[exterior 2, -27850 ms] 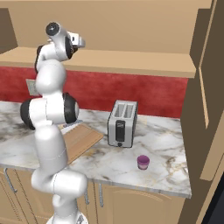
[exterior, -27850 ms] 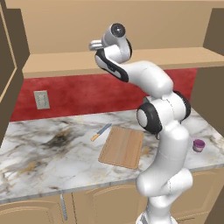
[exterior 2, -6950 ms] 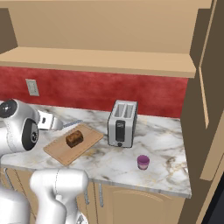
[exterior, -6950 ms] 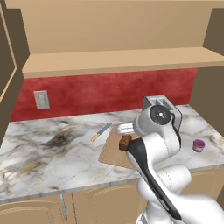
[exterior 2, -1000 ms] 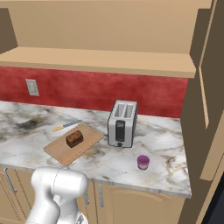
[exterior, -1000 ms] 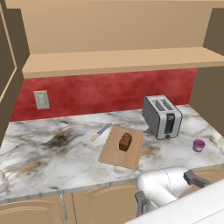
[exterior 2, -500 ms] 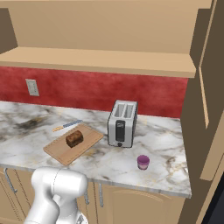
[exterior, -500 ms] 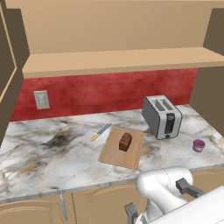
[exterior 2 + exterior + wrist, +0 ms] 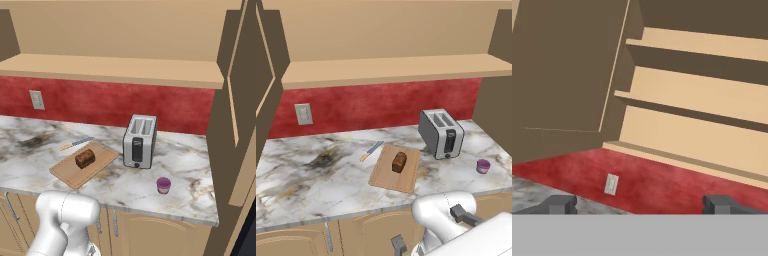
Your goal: Pick the bread, place it on the cutting board, pick the jam, place it on the counter, and close the cabinet.
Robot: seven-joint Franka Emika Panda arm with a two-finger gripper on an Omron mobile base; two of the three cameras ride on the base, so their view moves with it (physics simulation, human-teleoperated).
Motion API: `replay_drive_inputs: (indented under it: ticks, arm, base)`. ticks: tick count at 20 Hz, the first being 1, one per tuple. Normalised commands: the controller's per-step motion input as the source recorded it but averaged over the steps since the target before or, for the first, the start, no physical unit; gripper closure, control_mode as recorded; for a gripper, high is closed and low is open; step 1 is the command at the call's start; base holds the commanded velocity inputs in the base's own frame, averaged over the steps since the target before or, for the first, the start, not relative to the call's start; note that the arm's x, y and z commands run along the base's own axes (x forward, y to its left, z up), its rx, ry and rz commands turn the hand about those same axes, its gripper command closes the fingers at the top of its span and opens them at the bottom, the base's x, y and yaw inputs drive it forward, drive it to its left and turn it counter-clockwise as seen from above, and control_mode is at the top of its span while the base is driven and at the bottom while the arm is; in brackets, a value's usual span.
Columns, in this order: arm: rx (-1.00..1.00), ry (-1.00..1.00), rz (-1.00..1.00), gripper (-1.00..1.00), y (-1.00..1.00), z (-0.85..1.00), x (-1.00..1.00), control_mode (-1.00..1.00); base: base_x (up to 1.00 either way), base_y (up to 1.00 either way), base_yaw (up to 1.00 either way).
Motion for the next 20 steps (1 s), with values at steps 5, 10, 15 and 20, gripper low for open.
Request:
replay_drive_inputs:
  ticks: [5, 10, 15, 20]
  arm:
    - [0.0, 0.0, 0.07, -1.0, 0.15, 0.0, 0.0, -1.0]
    - [0.0, 0.0, 0.06, -1.0, 0.24, 0.0, 0.01, -1.0]
    - [0.0, -0.01, 0.04, -1.0, 0.3, 0.0, 0.04, -1.0]
    - [0.0, 0.0, 0.03, -1.0, 0.33, 0.0, 0.07, -1.0]
  base:
    - [0.0, 0.0, 0.0]
    - [0.0, 0.0, 0.0]
    - [0.0, 0.0, 0.0]
    - [0.0, 0.0, 0.0]
